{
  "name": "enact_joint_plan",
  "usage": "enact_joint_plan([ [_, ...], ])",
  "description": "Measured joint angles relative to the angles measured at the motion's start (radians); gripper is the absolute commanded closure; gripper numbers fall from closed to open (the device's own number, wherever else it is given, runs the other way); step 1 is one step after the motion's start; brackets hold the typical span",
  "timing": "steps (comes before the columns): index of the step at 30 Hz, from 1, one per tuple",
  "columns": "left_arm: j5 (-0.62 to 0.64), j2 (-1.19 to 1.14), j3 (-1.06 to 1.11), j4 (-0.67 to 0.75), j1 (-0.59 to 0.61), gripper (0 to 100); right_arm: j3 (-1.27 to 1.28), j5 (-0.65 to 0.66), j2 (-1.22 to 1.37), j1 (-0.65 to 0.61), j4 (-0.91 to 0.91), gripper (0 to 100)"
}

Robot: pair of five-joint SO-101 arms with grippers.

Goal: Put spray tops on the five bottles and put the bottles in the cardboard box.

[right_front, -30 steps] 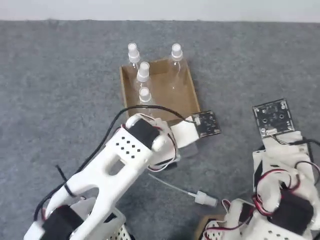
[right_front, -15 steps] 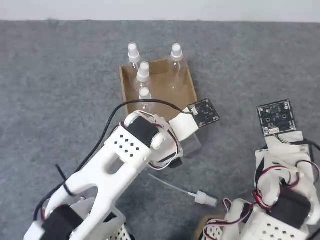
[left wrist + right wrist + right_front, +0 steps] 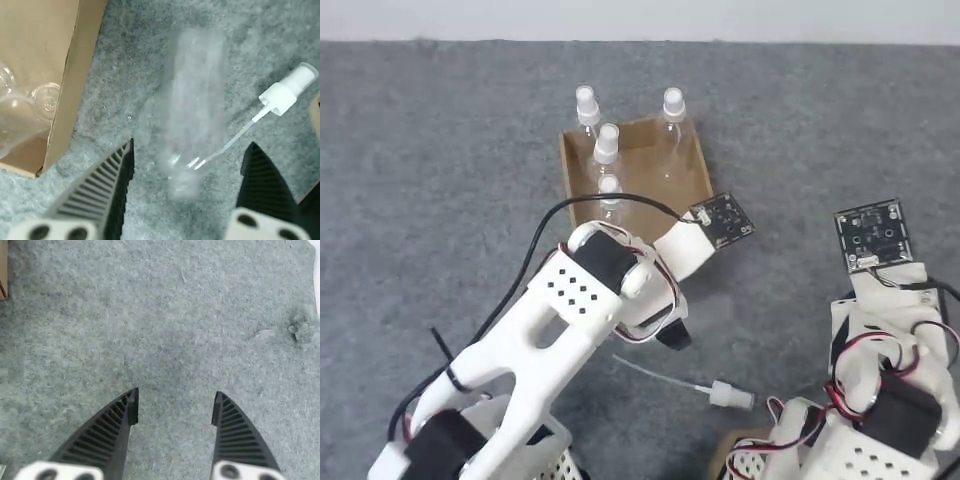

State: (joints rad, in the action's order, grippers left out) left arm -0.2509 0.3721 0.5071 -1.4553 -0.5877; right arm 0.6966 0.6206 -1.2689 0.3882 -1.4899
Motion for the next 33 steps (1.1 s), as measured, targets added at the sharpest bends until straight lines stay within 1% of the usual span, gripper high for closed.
enact_joint_plan([
  [5, 0.006, 0.000, -0.002, -0.003, 0.000, 74, 0.000, 0.000, 0.000, 0.000, 0.000, 80.6],
  [10, 0.006, 0.000, -0.002, -0.003, 0.000, 76, 0.000, 0.000, 0.000, 0.000, 0.000, 80.6],
  [14, 0.066, 0.017, -0.002, -0.026, -0.002, 76, 0.000, 0.002, 0.000, 0.000, 0.000, 80.6],
  [18, 0.137, 0.126, -0.002, -0.061, 0.009, 76, 0.000, 0.026, 0.000, 0.000, -0.002, 80.6],
  [21, 0.164, 0.215, -0.002, -0.081, 0.066, 76, 0.000, 0.031, 0.000, 0.000, -0.002, 80.6],
  [25, 0.164, 0.308, 0.006, -0.081, 0.199, 76, 0.000, 0.034, 0.000, 0.000, -0.002, 80.6],
  [29, 0.164, 0.402, 0.094, -0.060, 0.282, 76, 0.000, 0.034, 0.000, 0.000, -0.002, 80.6],
  [33, 0.164, 0.511, 0.213, 0.002, 0.333, 76, 0.000, 0.034, 0.000, 0.000, -0.002, 80.6],
])
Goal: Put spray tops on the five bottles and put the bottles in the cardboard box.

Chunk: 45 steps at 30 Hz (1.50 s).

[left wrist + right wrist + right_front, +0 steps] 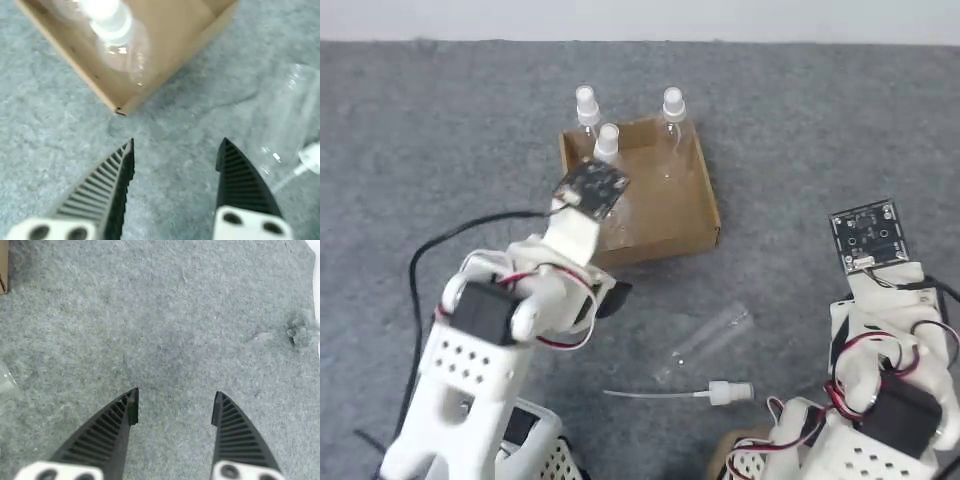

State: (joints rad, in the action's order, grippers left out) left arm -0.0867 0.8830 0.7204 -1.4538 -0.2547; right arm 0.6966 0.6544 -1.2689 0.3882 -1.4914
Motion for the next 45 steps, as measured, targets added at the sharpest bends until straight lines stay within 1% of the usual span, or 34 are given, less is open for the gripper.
enact_joint_plan([
  [6, 0.000, 0.127, 0.153, 0.107, 0.072, 76, 0.000, 0.000, 0.000, 0.000, 0.000, 80.6],
  [13, 0.005, 0.245, 0.276, 0.178, 0.080, 76, 0.000, 0.000, 0.000, 0.000, 0.000, 80.6],
  [17, 0.048, 0.311, 0.319, 0.207, 0.080, 76, 0.000, 0.000, 0.000, -0.021, -0.005, 80.6],
  [19, 0.071, 0.341, 0.321, 0.209, 0.089, 78, 0.000, 0.000, 0.000, -0.052, -0.014, 80.6],
  [22, 0.106, 0.373, 0.321, 0.209, 0.143, 84, 0.000, 0.000, 0.000, -0.104, -0.015, 80.6],
  [24, 0.118, 0.385, 0.328, 0.229, 0.183, 88, 0.000, -0.002, 0.000, -0.132, -0.015, 80.6],
  [27, 0.118, 0.393, 0.365, 0.276, 0.222, 91, 0.000, 0.000, 0.000, -0.193, -0.018, 80.6],
  [32, 0.120, 0.393, 0.377, 0.310, 0.282, 94, 0.000, 0.000, 0.000, -0.316, -0.023, 80.6],
  [36, 0.120, 0.393, 0.377, 0.310, 0.318, 94, 0.000, -0.046, 0.000, -0.411, -0.023, 80.6],
  [40, 0.120, 0.394, 0.377, 0.310, 0.319, 94, 0.000, -0.077, 0.000, -0.534, -0.023, 80.6],
  [45, 0.120, 0.396, 0.377, 0.311, 0.319, 94, 0.000, -0.094, 0.000, -0.652, -0.043, 80.6],
])
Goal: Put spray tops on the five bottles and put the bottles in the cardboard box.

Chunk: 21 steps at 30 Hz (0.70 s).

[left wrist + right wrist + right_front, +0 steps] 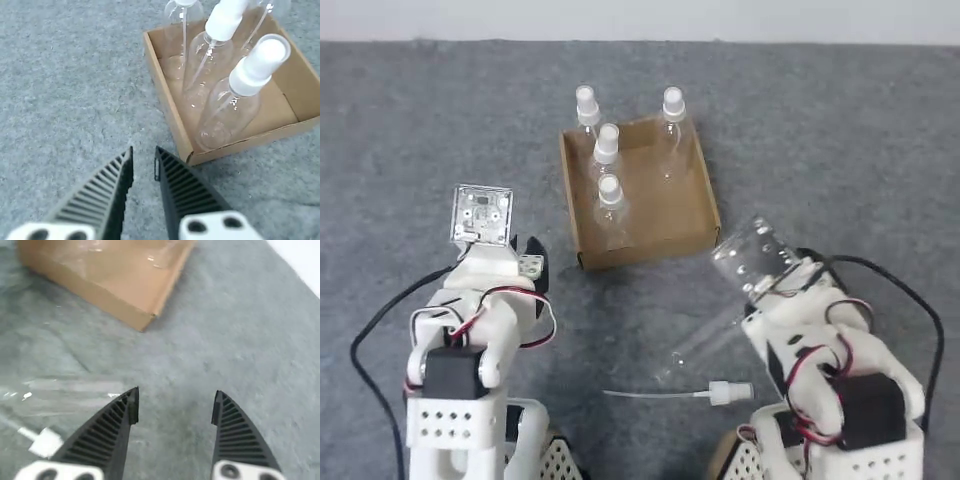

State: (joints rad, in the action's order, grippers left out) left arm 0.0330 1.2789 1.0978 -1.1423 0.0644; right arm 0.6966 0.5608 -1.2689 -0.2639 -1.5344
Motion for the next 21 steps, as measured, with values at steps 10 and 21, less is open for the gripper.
enact_joint_plan([
  [10, 0.000, 0.000, 0.000, 0.002, 0.017, 94, 0.000, 0.000, 0.000, -0.204, -0.098, 66.0],
  [21, 0.000, 0.000, 0.000, 0.035, 0.095, 94, 0.000, -0.003, 0.264, -0.422, -0.130, 64.7],
])
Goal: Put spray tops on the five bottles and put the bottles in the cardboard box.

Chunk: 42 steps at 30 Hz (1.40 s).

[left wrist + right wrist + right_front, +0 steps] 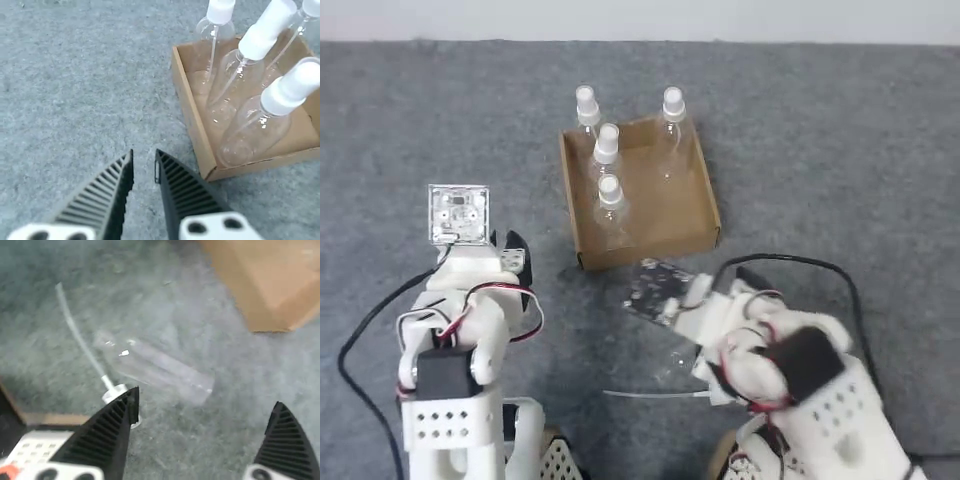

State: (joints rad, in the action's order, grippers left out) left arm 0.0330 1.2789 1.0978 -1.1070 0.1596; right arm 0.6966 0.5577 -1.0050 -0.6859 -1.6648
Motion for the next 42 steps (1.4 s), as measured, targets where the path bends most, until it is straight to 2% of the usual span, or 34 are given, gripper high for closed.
enact_joint_plan([
  [4, 0.000, 0.000, 0.000, 0.000, -0.003, 94, 0.000, 0.031, 0.069, -0.075, 0.000, 64.7],
  [14, 0.000, 0.000, 0.000, 0.000, -0.002, 94, 0.164, 0.204, 0.140, -0.098, 0.058, 64.7],
  [23, 0.000, 0.000, 0.000, 0.000, 0.000, 94, 0.308, 0.218, 0.141, -0.098, 0.253, 64.7],
  [42, 0.000, 0.000, 0.000, 0.000, -0.002, 94, 0.486, 0.218, 0.144, -0.098, 0.442, 64.7],
])
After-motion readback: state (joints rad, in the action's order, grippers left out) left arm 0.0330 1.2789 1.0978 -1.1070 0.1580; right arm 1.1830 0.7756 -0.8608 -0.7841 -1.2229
